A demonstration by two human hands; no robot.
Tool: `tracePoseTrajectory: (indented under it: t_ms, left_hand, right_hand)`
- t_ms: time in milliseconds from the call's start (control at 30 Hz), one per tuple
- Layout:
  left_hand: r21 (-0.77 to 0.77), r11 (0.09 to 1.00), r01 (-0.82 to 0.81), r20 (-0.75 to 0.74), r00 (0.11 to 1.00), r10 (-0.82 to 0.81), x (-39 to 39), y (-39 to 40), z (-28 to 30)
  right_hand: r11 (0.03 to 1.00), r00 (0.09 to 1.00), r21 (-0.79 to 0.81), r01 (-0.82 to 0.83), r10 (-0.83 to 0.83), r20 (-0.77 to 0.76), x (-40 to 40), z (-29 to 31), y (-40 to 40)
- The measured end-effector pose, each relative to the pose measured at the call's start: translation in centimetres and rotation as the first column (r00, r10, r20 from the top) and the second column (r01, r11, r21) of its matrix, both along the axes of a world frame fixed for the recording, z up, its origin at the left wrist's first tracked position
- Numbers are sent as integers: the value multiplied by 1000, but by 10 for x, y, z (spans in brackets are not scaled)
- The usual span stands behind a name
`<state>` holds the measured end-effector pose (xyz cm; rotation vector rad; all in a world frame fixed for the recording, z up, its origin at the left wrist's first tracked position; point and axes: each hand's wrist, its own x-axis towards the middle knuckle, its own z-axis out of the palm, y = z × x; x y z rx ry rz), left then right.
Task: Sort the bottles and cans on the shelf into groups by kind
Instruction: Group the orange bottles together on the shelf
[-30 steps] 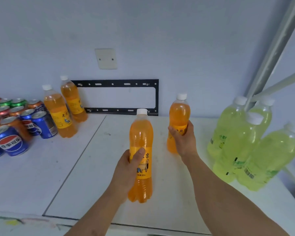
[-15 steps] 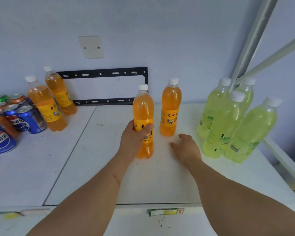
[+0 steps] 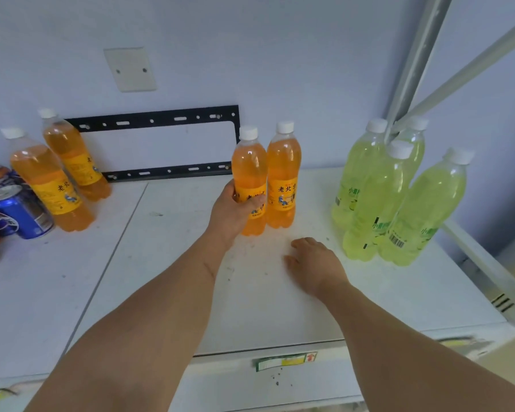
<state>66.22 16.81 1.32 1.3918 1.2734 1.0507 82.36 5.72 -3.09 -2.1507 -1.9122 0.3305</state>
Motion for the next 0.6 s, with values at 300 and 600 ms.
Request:
tracePoseTrajectory:
  t_ms: [300,600]
  left_hand:
    - [-15,998,-54,-379,924,45,-27,-36,0]
    - [391,865,315,-915,31,403,-156,-108,15]
  right_hand:
    - [989,989,-24,-143,144,39,-27,14,-14]
    - [885,867,38,-464,445,224,-134,49,-6]
